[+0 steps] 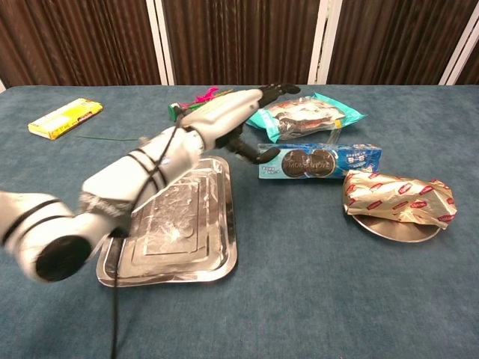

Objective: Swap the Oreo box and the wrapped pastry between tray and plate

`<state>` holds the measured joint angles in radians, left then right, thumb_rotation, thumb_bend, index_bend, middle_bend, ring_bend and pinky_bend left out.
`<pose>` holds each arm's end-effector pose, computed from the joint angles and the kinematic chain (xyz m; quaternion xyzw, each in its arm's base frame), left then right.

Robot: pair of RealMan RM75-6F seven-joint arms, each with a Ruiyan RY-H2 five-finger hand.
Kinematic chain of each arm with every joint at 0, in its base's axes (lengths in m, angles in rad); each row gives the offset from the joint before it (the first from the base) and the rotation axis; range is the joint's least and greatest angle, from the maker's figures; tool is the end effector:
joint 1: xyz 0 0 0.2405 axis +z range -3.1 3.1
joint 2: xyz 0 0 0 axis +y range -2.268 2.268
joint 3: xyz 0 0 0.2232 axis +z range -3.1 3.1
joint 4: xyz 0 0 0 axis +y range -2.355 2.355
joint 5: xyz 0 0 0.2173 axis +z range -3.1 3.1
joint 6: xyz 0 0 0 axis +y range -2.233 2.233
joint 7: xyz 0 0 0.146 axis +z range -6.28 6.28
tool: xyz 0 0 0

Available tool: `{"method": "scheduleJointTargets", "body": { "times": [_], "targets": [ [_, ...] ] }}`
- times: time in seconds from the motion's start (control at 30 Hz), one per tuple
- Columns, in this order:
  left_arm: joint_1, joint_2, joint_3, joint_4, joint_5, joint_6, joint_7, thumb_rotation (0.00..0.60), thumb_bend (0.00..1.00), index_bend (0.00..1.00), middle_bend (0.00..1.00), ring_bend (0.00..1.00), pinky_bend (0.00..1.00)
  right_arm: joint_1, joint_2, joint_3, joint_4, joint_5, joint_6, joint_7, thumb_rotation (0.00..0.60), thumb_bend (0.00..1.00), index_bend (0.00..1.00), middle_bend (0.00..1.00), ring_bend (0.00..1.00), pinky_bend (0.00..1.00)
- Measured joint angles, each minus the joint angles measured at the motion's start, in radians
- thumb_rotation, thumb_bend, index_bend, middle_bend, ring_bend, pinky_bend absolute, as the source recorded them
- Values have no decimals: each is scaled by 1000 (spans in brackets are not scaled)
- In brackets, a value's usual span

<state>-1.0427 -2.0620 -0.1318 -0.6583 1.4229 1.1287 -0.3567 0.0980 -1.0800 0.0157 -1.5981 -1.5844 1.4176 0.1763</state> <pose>-0.0407 0.3672 -0.0958 -0.7143 -0.3245 -0.5521 0.2822 -0.2852 -0.1768 0.1325 0.6135 -0.4336 0.4067 0.5198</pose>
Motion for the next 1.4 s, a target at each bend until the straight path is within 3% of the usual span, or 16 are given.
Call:
{"method": "scheduleJointTargets", "body": {
  "times": [0.13, 0.3, 0.4, 0.6, 0.87, 1.2, 1.4],
  "targets": [
    [120, 155, 60, -310, 18, 84, 140, 600, 377, 0, 0, 0, 34, 37, -42, 27, -44, 9, -26, -94, 600, 241, 265, 154, 58, 299],
    [332, 393, 158, -615, 51, 241, 288, 600, 377, 0, 0, 0, 34, 94, -81, 63, -88, 89, -117, -210, 600, 257, 318, 203, 108, 351],
    [437, 493, 211, -678, 81, 331, 326, 600, 377, 0, 0, 0, 32, 128, -108, 80, -108, 155, -175, -292, 600, 264, 340, 217, 124, 378],
    [519, 559, 244, -692, 131, 397, 289, 600, 377, 0, 0, 0, 30, 188, -191, 102, -112, 246, -236, -457, 600, 267, 341, 220, 127, 384],
    [554, 597, 218, -673, 155, 391, 232, 600, 377, 0, 0, 0, 30, 270, -316, 133, -76, 392, -301, -608, 600, 269, 364, 231, 142, 388],
    [571, 602, 179, -639, 155, 351, 190, 600, 377, 0, 0, 0, 27, 330, -404, 148, 22, 501, -344, -665, 600, 280, 404, 247, 161, 406],
    [581, 603, 164, -628, 161, 338, 176, 600, 378, 0, 0, 0, 27, 357, -441, 153, 64, 547, -348, -694, 600, 295, 508, 323, 261, 483]
  ]
}}
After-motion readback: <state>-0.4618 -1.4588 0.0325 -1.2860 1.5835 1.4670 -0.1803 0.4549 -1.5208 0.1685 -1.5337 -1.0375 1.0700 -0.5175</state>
